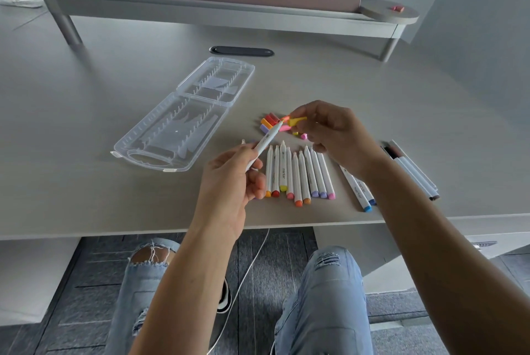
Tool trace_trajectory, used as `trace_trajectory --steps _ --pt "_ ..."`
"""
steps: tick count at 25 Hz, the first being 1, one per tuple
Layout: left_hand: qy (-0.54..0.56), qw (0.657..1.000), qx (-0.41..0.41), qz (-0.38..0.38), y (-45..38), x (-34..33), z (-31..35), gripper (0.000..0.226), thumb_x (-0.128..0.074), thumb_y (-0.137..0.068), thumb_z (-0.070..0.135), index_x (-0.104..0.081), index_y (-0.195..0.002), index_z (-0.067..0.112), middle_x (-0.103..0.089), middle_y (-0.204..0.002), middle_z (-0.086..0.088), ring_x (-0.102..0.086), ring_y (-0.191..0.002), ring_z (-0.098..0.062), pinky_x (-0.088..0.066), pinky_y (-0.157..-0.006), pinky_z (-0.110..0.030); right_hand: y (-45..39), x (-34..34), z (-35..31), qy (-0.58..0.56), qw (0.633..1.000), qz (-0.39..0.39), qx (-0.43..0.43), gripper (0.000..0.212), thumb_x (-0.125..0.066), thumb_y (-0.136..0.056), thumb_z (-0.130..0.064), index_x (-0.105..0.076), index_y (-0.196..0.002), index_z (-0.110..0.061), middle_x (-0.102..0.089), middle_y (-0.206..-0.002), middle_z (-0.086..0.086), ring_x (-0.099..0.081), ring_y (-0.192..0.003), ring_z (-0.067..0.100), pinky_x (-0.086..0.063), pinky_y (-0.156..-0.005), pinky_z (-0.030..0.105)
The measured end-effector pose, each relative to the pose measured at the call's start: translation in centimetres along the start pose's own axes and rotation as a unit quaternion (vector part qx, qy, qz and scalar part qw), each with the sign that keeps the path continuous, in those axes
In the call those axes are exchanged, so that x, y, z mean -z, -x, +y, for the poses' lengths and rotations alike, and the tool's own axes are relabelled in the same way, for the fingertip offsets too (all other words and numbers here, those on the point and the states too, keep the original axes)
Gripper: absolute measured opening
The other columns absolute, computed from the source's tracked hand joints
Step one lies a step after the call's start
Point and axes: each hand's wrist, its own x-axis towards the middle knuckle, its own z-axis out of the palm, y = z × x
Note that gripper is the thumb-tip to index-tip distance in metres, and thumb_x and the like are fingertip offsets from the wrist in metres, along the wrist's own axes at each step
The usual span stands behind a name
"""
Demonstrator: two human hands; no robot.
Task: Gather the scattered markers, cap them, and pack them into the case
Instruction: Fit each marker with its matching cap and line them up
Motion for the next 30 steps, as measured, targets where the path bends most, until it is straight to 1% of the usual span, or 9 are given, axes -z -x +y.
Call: trace_trajectory --steps 1,3,7,9,11,15,19,24,30 --pt "-0.004 1.000 -0.003 0.000 0.2 0.0 0.0 0.021 -0.058 -0.096 0.007 -0.072 -0.109 -0.002 -0.053 -0.074 -0.008 -0.045 -0.047 -0.019 -0.037 -0.045 -0.028 0.3 0.1 -0.3 -0.043 0.999 -0.011 -0.001 0.018 -0.057 -0.103 -0.007 -0.070 -0.116 -0.006 -0.067 -0.088 0.012 -0.046 -0.064 0.010 -0.040 -0.057 0.024" --pt "-0.007 1.000 -0.007 -0.004 0.7 0.1 0.1 0.019 -0.057 -0.095 0.006 -0.073 -0.105 0.000 -0.053 -0.071 -0.007 -0.045 -0.047 -0.020 -0.037 -0.045 -0.028 0.7 0.2 -0.7 -0.085 0.996 -0.028 0.000 0.020 -0.052 -0.105 -0.004 -0.067 -0.118 -0.001 -0.066 -0.083 0.003 -0.044 -0.065 0.010 -0.039 -0.058 0.026" --pt "-0.025 0.999 -0.008 -0.021 1.6 0.3 0.3 0.017 -0.058 -0.096 0.007 -0.074 -0.092 0.005 -0.052 -0.069 -0.007 -0.045 -0.048 -0.021 -0.037 -0.044 -0.028 1.2 0.4 -1.7 -0.031 0.998 -0.058 0.023 0.022 -0.051 -0.104 0.000 -0.068 -0.118 -0.005 -0.065 -0.079 -0.007 -0.043 -0.071 0.025 -0.040 -0.061 0.032" --pt "-0.035 0.999 -0.014 -0.023 1.9 0.4 0.3 0.018 -0.058 -0.097 0.008 -0.075 -0.089 0.007 -0.052 -0.070 -0.008 -0.046 -0.049 -0.021 -0.037 -0.044 -0.028 1.5 0.3 -2.2 0.018 0.996 -0.079 0.039 0.024 -0.052 -0.104 0.000 -0.070 -0.117 -0.008 -0.066 -0.080 -0.018 -0.047 -0.069 0.019 -0.041 -0.062 0.028" --pt "-0.049 0.998 -0.022 -0.026 2.1 0.5 0.1 0.019 -0.056 -0.098 0.008 -0.075 -0.096 0.006 -0.054 -0.072 -0.009 -0.047 -0.048 -0.020 -0.038 -0.045 -0.029 1.7 -0.1 -2.6 0.054 0.994 -0.079 0.051 0.026 -0.052 -0.104 0.000 -0.071 -0.119 -0.010 -0.065 -0.077 -0.022 -0.048 -0.066 0.011 -0.042 -0.062 0.025" --pt "-0.042 0.998 -0.023 -0.048 2.9 0.8 -0.1 0.020 -0.054 -0.100 0.007 -0.073 -0.101 0.006 -0.060 -0.073 -0.010 -0.045 -0.048 -0.021 -0.034 -0.045 -0.027 2.0 -1.9 -2.7 -0.058 0.998 -0.022 0.016 0.030 -0.046 -0.107 -0.001 -0.071 -0.121 -0.004 -0.056 -0.074 0.004 -0.038 -0.066 0.027 -0.035 -0.057 0.031" --pt "-0.027 0.998 -0.028 -0.053 3.4 1.8 -0.1 0.020 -0.052 -0.101 0.004 -0.071 -0.108 0.003 -0.056 -0.074 -0.010 -0.039 -0.048 -0.016 -0.025 -0.044 -0.025 1.9 -4.5 -2.8 -0.152 0.985 0.056 -0.054 0.016 -0.060 -0.102 -0.005 -0.070 -0.112 0.001 -0.072 -0.078 0.004 -0.042 -0.054 0.015 -0.035 -0.053 0.027" --pt "-0.021 0.998 -0.054 -0.019 3.6 3.9 0.1 0.023 -0.048 -0.102 -0.001 -0.071 -0.105 0.003 -0.052 -0.067 -0.005 -0.038 -0.047 -0.010 -0.027 -0.041 -0.020 1.4 -7.0 -3.4 -0.127 0.989 0.054 -0.056 0.012 -0.065 -0.099 -0.005 -0.073 -0.104 0.001 -0.075 -0.087 0.018 -0.045 -0.056 0.015 -0.037 -0.050 0.025" --pt "0.003 0.999 -0.048 0.021 3.7 5.3 -0.2 0.019 -0.049 -0.101 -0.001 -0.068 -0.103 0.000 -0.049 -0.065 -0.006 -0.033 -0.045 -0.009 -0.025 -0.040 -0.019 0.8 -9.7 -3.5 -0.097 0.992 0.037 -0.066 0.013 -0.065 -0.098 -0.007 -0.075 -0.105 -0.004 -0.072 -0.077 0.002 -0.052 -0.058 0.012 -0.042 -0.052 0.025"
